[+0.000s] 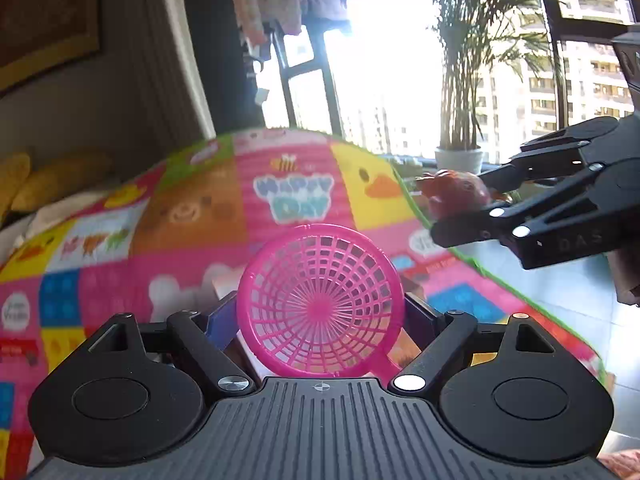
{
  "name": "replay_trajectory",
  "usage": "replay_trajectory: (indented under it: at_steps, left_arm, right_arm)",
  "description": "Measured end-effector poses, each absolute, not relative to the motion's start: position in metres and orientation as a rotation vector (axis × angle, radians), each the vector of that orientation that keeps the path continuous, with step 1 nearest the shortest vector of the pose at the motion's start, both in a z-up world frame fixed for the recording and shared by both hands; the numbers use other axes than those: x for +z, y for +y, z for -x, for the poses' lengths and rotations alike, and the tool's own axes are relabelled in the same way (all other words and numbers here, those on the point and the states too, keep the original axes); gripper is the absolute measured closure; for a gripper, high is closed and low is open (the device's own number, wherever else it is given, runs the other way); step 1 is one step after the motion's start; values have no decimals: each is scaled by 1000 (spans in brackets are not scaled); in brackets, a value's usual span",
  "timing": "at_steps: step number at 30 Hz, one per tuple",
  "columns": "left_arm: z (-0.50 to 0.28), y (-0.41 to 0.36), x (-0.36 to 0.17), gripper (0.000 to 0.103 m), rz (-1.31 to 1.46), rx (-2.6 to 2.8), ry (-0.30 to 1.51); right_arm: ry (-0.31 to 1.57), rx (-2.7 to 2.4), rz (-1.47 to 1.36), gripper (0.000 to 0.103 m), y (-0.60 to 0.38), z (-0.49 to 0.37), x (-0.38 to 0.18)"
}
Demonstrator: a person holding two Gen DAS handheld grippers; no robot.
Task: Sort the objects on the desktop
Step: 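Lower the pink net into the box with the left gripper while the right drops the figurine in, then push the pink net handle down inside the box with the right gripper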
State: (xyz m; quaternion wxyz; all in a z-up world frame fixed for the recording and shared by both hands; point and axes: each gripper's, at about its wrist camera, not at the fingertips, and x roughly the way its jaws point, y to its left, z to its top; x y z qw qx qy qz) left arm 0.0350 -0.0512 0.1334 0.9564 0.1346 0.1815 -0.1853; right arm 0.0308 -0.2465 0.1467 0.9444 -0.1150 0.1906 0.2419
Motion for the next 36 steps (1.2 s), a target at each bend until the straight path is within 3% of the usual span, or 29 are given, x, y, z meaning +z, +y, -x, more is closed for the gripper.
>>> replay_trajectory:
  at_steps: [2, 3, 5, 16, 25, 29, 33, 36]
  left_arm:
    - [-68, -54, 137, 2, -245, -358, 310]
    - [-85, -51, 138, 2, -212, -354, 319]
    - [-110, -37, 136, 2, -125, -344, 379]
    - [-95, 69, 57, 0, -110, -89, 575]
    - [-104, 46, 17, 0, -277, -128, 563]
    - [-111, 51, 16, 0, -218, -115, 563]
    - [-101, 56, 20, 6, -195, -121, 545]
    - [-88, 62, 23, 6, -190, -160, 551]
  right_arm:
    - [380, 456, 159, 56, -242, -77, 164]
    - [384, 447, 121, 52, -241, -98, 169]
    - [413, 426, 56, 36, -239, -137, 172]
    - [541, 438, 142, 36, -208, -155, 104]
    - [532, 554, 244, 37, -162, -127, 104]
    - [563, 570, 193, 38, -150, -139, 114]
    - [699, 581, 45, 72, -126, -196, 113]
    - [733, 535, 65, 73, -94, -237, 93]
